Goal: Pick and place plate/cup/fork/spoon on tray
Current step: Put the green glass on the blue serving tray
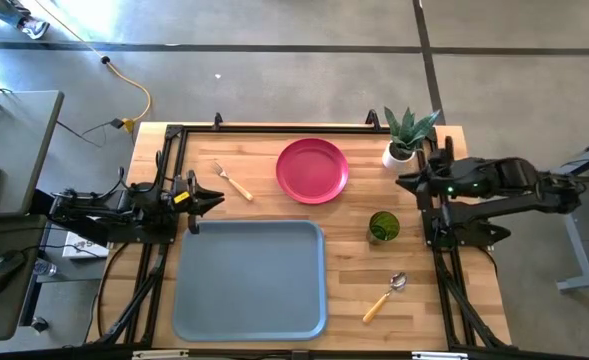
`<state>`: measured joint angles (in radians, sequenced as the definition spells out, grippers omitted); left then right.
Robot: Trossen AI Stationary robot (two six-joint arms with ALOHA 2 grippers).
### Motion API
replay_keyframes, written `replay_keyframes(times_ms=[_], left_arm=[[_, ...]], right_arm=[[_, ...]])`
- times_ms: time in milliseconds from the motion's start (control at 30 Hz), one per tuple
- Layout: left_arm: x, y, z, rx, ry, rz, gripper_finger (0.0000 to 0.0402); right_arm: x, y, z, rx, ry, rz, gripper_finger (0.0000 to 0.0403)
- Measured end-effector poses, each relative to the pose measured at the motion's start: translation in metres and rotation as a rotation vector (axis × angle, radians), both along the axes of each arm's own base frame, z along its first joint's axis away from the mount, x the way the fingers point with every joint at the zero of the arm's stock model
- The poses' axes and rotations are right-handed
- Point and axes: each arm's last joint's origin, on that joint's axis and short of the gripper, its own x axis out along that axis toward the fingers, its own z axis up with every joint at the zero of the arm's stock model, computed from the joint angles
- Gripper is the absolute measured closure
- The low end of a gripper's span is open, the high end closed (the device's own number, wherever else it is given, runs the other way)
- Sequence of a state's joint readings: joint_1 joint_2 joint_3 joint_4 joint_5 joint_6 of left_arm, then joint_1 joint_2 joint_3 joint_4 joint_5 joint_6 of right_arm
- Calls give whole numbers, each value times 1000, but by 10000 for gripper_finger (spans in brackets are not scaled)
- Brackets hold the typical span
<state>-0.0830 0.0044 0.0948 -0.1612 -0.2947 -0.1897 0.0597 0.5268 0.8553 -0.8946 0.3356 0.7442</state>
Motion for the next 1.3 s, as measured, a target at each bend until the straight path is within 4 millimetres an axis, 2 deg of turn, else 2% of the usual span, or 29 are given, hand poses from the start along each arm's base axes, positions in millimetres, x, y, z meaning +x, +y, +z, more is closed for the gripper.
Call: replay_keyframes(times_ms=[200,500,700,1133,1300], left_arm=[[0,0,0,-1,0,0,344],[0,0,0,-4,-1,1,344],[0,0,0,-60,-13,7,344],[0,0,0,-120,-27,12,344],[0,0,0,-120,-27,12,344]], right_arm=[[13,4,-4,110,233,47,304],[41,9,-20,195,455,123,304],[52,11,-28,207,534,133,304],[59,10,-40,217,676,68,303],[64,11,-45,214,723,80,283]])
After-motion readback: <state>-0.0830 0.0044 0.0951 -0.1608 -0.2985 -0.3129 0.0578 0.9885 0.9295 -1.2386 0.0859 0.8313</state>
